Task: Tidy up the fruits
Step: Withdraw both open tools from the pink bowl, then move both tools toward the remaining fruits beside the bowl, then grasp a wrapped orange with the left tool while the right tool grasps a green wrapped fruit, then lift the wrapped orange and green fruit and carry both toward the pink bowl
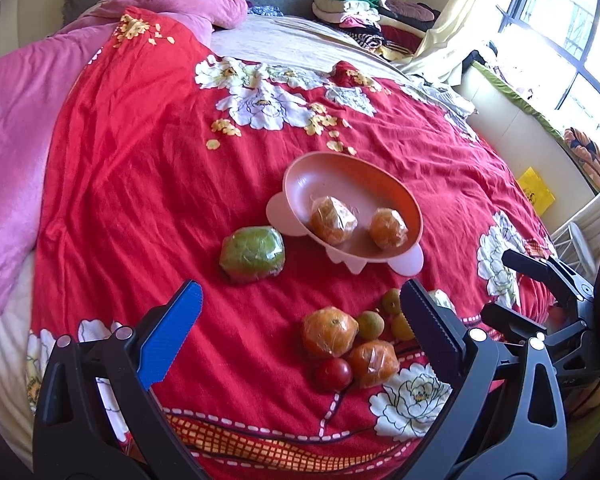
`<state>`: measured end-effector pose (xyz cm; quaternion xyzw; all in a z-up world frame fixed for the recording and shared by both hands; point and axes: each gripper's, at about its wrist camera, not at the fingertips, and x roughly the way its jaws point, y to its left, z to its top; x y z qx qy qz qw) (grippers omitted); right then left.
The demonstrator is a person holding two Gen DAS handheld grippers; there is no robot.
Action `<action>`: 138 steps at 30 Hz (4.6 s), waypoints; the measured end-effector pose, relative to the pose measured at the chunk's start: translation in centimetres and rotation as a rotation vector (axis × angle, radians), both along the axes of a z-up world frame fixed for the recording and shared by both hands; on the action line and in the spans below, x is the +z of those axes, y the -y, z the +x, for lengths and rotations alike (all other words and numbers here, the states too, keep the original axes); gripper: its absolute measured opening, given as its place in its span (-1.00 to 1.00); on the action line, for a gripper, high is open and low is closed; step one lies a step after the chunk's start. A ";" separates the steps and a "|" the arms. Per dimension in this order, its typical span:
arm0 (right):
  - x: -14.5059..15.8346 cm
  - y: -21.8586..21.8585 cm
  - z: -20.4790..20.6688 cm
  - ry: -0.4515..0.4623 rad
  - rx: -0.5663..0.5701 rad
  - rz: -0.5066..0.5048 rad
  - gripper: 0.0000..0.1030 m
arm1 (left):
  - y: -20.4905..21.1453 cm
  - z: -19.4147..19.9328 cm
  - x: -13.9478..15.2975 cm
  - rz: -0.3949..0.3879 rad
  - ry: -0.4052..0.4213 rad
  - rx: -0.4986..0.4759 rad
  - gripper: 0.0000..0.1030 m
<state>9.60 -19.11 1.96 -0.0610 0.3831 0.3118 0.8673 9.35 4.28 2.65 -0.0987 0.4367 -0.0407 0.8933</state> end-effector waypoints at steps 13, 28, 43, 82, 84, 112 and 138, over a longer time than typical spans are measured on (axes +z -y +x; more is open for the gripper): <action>-1.6 -0.1 -1.3 -0.034 0.020 -0.020 0.82 | 1.1 -1.1 -1.3 0.010 -0.038 -0.020 0.81; -2.5 0.1 -2.2 -0.052 0.033 -0.035 0.82 | 2.0 -2.1 -2.9 -0.006 -0.081 -0.041 0.81; -4.3 0.1 -2.0 -0.085 0.042 -0.057 0.71 | 2.2 -0.8 -5.0 -0.054 -0.140 -0.062 0.28; -6.5 -2.2 1.6 -0.091 0.087 -0.055 -0.18 | 2.1 2.4 -7.8 -0.080 -0.186 -0.111 -0.23; -6.7 -2.2 1.9 -0.099 0.088 -0.046 -0.18 | 2.1 2.5 -7.8 -0.077 -0.185 -0.115 -0.23; -3.6 -0.1 2.0 -0.106 0.071 0.063 -0.20 | 1.6 2.4 -4.0 -0.106 -0.099 -0.112 -0.34; -0.5 -0.8 5.1 -0.024 0.055 0.099 -0.20 | 1.9 6.8 0.0 -0.083 -0.013 -0.113 -0.34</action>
